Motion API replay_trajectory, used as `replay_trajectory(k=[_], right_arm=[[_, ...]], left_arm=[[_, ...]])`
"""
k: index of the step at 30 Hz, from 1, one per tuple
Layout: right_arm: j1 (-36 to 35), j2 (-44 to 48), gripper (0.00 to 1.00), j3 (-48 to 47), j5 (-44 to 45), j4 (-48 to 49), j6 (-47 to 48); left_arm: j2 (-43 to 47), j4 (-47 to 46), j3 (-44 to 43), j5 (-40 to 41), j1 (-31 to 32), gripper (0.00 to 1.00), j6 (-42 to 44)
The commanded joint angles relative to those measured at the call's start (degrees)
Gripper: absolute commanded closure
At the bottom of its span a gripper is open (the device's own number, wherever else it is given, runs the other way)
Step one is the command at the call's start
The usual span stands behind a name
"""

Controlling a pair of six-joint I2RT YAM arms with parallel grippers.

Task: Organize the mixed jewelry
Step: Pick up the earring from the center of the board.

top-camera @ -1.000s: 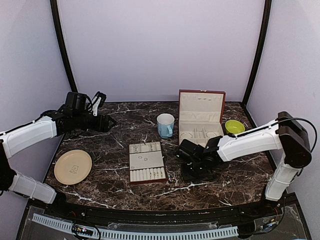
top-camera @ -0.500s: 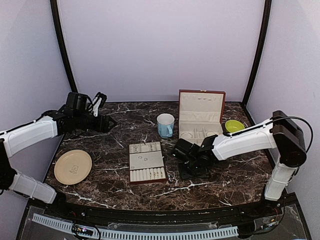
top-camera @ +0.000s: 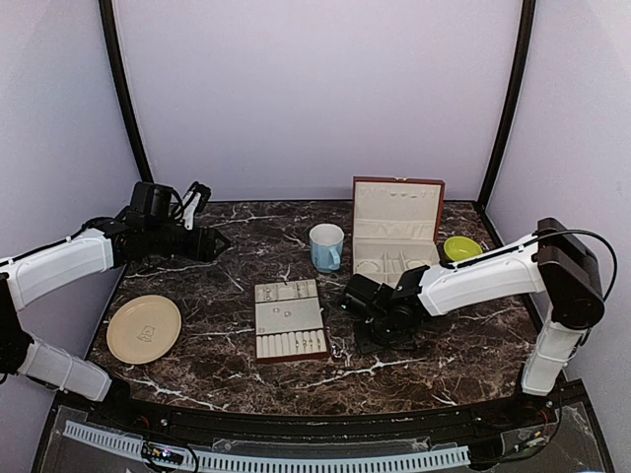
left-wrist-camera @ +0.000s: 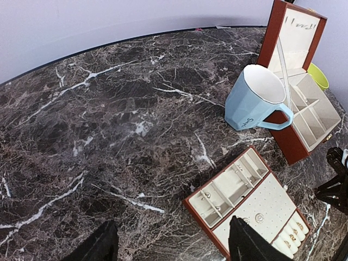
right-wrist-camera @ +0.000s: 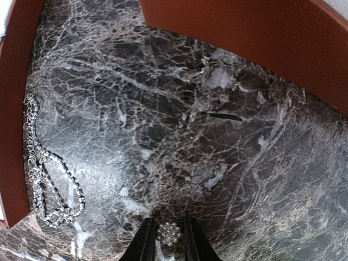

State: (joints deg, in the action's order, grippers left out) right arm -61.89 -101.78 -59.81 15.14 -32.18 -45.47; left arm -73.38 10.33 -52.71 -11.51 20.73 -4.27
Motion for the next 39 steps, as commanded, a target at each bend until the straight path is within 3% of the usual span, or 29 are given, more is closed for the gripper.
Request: replay_trajectory(k=[1,9,15,19,27,32,39], right_arm=[[-0.3,-0.9,0.83,-1.1,1.1,1.1,0.6],[0.6,2.0,0.84,-0.3,0.9,4.2,0.4],[3.8,6.7,0.84,3.9,-3.1,11.8,-0.3],[6.0,9.8,0.84,6.6,-7.0,18.2,-0.8],[7.7,13.0,0.83,6.0,-12.2,25.4,-3.0],[7.7,15.3,0.83,4.7,-13.0,27.5,-4.6],[7.6,17.0,0.83,4.2,-14.8,31.1,-6.7]], left_arm=[[0.7,-0.6,0.1,0.0,-0.2,0.28,0.8],[3.4,-3.3,1.3,-3.4,-0.2,0.28,-1.1],[6.1,-11.8,4.8,-9.5,0.6,0.33,-5.6],[7.0,-23.1,10.4,-11.2,5.9,0.34,-9.8],[-2.4,-52.3,22.2,-4.6,19.5,0.41,-18.2],[-9.4,-58.7,22.8,3.9,26.1,0.46,-17.8],[-14.8,-62.4,19.3,5.6,30.4,0.49,-16.9]])
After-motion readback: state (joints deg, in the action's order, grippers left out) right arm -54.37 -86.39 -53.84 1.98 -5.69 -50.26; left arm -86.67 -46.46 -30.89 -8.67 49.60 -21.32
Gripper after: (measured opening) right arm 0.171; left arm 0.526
